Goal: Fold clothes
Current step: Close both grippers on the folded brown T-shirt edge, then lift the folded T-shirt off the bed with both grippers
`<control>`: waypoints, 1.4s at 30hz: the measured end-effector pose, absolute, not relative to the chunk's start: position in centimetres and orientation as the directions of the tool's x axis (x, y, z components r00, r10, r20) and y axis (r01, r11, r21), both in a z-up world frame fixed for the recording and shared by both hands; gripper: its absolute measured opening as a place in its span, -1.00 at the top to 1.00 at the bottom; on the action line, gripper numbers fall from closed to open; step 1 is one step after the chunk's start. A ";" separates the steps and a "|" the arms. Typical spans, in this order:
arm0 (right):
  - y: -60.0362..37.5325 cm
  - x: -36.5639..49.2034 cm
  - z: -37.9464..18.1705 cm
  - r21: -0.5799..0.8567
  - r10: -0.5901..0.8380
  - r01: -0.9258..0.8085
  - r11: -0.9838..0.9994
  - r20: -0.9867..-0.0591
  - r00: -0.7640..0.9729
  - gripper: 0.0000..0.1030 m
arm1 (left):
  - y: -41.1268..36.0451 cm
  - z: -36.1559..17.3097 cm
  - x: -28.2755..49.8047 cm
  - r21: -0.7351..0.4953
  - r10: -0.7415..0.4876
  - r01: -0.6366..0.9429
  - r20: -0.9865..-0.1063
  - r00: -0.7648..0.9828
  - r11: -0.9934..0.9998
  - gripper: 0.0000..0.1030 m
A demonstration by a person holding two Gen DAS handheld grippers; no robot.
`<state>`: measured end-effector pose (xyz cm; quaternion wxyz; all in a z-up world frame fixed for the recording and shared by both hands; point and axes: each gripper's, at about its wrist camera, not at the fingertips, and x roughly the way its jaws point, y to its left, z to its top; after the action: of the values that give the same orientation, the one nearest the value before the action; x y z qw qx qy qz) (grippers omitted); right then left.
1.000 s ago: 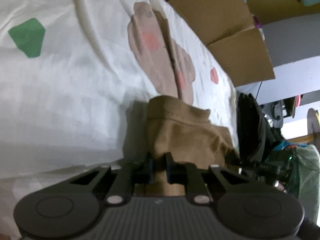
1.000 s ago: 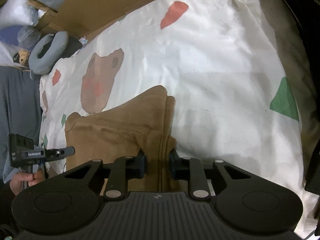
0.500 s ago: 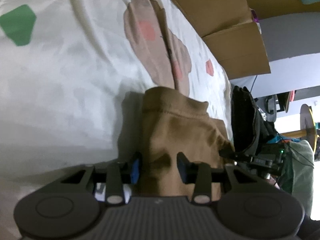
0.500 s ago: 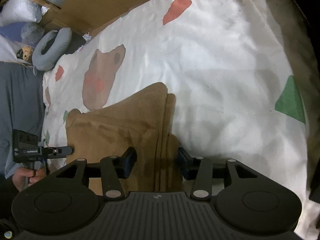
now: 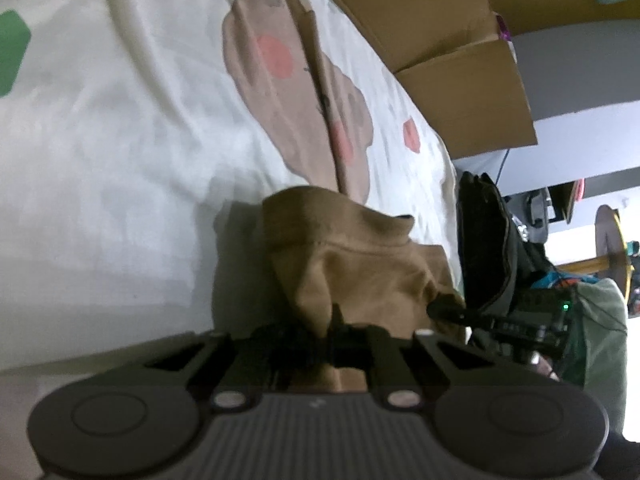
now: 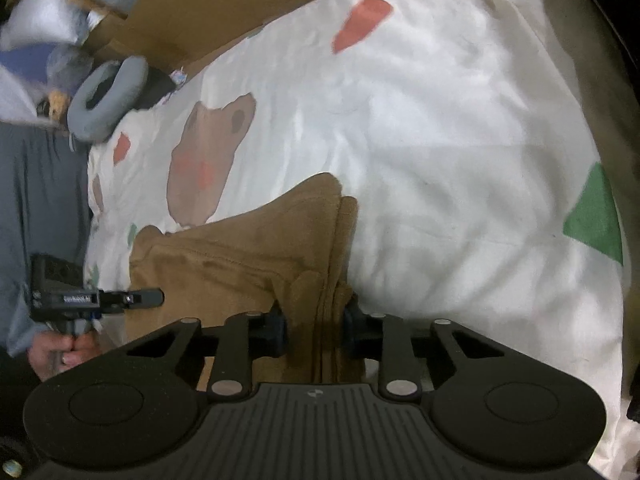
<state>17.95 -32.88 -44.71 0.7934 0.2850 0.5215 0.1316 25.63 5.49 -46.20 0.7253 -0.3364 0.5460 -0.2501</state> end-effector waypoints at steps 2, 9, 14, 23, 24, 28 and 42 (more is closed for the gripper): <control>-32.5 18.0 -44.3 0.573 0.491 0.087 0.815 -0.762 0.423 0.62 | 5.4 -45.7 25.3 -0.754 -0.720 -0.006 -0.629 0.291 0.657 0.89; -31.7 17.3 -41.9 0.537 0.450 0.082 0.839 -0.772 0.449 0.69 | 4.9 -42.2 24.4 -0.705 -0.676 0.038 -0.661 0.327 0.708 0.90; -31.2 16.2 -39.3 0.527 0.425 0.095 0.845 -0.768 0.479 0.71 | 3.8 -38.1 23.1 -0.668 -0.649 0.085 -0.672 0.358 0.739 0.90; -30.7 12.5 -31.6 0.534 0.402 0.069 0.843 -0.710 0.578 0.74 | 2.2 -28.6 20.1 -0.624 -0.619 0.159 -0.644 0.450 0.765 0.91; -30.8 12.1 -30.5 0.536 0.399 0.064 0.842 -0.698 0.594 0.74 | 2.0 -27.2 19.6 -0.620 -0.617 0.169 -0.634 0.467 0.766 0.91; -30.9 10.5 -25.8 0.536 0.383 0.034 0.843 -0.645 0.661 0.75 | 1.2 -21.5 18.3 -0.593 -0.613 0.230 -0.599 0.515 0.772 0.91; -30.8 9.8 -7.1 0.449 0.330 -0.074 0.891 -0.524 0.785 0.75 | -1.8 -2.6 16.0 -0.409 -0.497 0.299 -0.570 0.654 0.862 0.91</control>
<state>9.78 -30.79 -7.11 0.9219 0.2068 0.3088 0.1095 16.04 -1.83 -2.56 0.8985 -0.1406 0.3521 -0.2215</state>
